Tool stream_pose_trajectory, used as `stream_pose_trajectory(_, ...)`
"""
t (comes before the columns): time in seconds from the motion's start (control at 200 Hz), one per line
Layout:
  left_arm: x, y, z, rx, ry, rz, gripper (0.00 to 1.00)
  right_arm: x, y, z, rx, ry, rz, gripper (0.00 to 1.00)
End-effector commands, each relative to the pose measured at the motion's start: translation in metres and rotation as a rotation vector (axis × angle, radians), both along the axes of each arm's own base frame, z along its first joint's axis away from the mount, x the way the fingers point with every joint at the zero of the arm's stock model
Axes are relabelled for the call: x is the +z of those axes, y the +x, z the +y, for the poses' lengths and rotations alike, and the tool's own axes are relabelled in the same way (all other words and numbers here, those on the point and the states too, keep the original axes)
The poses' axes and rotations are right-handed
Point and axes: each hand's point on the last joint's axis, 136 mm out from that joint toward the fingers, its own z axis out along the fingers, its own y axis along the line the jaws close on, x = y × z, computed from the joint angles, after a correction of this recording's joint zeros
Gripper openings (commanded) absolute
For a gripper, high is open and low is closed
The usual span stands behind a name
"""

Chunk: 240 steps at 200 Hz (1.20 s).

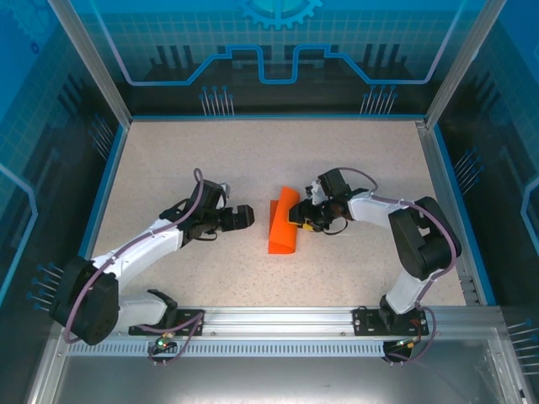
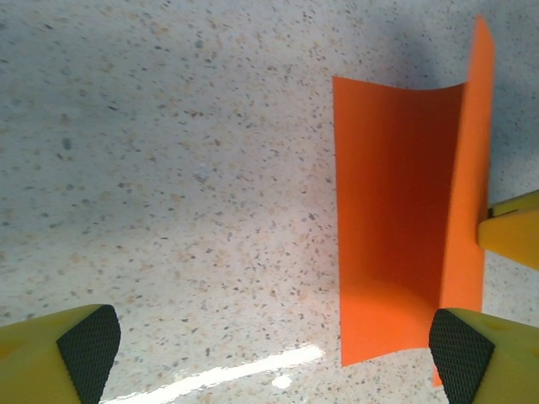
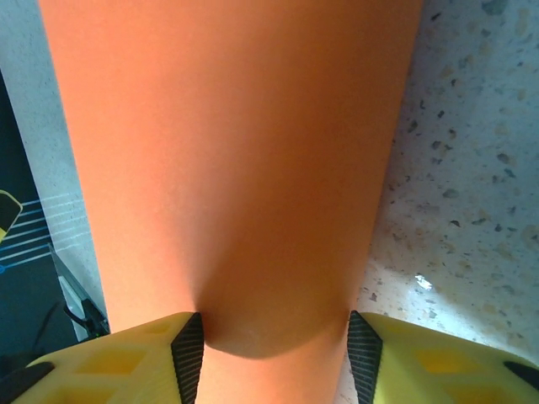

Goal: Fold a paper plane with a square sheet of paper (pick it up from the middle)
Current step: First fold in half a square sheet of paper at the center of the table.

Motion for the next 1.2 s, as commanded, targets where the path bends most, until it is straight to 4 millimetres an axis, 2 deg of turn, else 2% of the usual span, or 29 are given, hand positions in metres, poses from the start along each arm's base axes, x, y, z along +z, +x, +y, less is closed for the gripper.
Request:
stream_pose_trajectory(0.0,0.013,0.005,-0.021,-0.033,-0.101,0.0,0.98,0.001,-0.001,0.006,0.051,0.007,-0.009,0.55)
stream_pose_trajectory(0.215,0.009,0.007,-0.038,-0.052,-0.193,0.043,0.9,-0.001,-0.004,0.015,0.096,-0.03,-0.007,0.61)
stream_pose_trajectory(0.31,0.005,0.007,-0.05,-0.067,-0.249,0.086,0.81,-0.004,-0.004,0.015,0.105,-0.058,-0.006,0.62)
stream_pose_trajectory(0.445,-0.003,0.01,-0.062,-0.084,-0.3,0.137,0.63,-0.008,-0.007,0.017,0.125,-0.09,-0.003,0.64)
stream_pose_trajectory(0.54,-0.005,0.012,-0.069,-0.097,-0.33,0.151,0.57,-0.012,-0.008,0.015,0.129,-0.115,0.006,0.64)
stream_pose_trajectory(0.84,-0.012,0.015,-0.078,-0.105,-0.328,0.165,0.54,-0.016,-0.008,0.011,0.129,-0.158,0.013,0.64)
stream_pose_trajectory(1.195,-0.021,0.015,-0.099,-0.126,-0.313,0.183,0.47,-0.018,-0.008,0.011,0.137,-0.167,0.012,0.65)
